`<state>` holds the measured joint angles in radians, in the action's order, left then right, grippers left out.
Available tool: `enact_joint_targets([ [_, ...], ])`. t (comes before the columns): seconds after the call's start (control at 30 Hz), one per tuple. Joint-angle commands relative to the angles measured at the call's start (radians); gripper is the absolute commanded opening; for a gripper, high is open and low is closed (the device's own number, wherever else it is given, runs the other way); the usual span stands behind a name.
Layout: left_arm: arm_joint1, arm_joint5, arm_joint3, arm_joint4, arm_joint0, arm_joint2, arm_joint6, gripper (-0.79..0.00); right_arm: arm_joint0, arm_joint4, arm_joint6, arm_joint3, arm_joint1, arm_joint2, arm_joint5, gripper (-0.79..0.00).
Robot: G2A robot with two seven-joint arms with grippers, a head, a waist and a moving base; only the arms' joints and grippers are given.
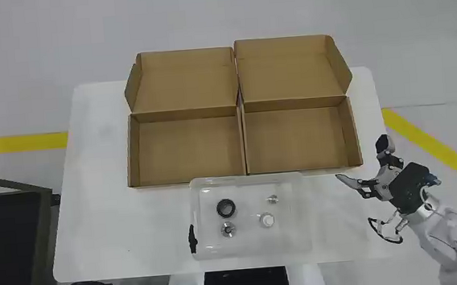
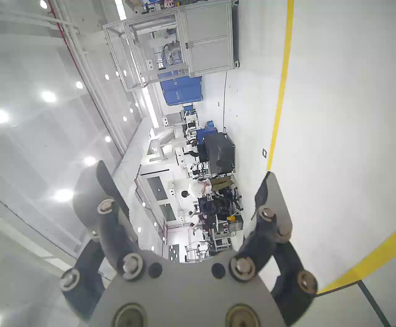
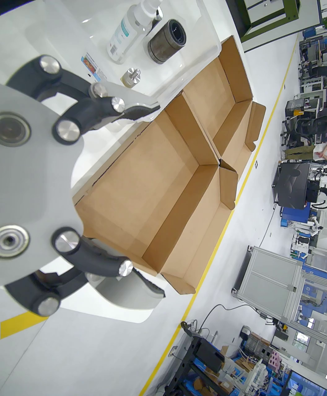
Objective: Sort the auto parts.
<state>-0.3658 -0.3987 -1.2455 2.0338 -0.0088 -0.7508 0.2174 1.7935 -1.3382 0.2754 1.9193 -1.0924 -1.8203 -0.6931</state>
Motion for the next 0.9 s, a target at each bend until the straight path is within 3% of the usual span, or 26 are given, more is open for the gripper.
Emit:
enact_joint_targets([
  [0.0,0.000,0.000,0.000,0.000,0.000,0.000,0.000,-0.001,0.000,0.000,0.000,0.000,0.000,0.000,0.000,0.000],
  [0.67,0.000,0.000,0.000,0.000,0.000,0.000,0.000,-0.001,0.000,0.000,0.000,0.000,0.000,0.000,0.000,-0.001],
  [0.87,0.000,0.000,0.000,0.000,0.000,0.000,0.000,0.000,-0.023,-0.017,-0.062,0.055,0.004,0.050,-0.058,0.000],
])
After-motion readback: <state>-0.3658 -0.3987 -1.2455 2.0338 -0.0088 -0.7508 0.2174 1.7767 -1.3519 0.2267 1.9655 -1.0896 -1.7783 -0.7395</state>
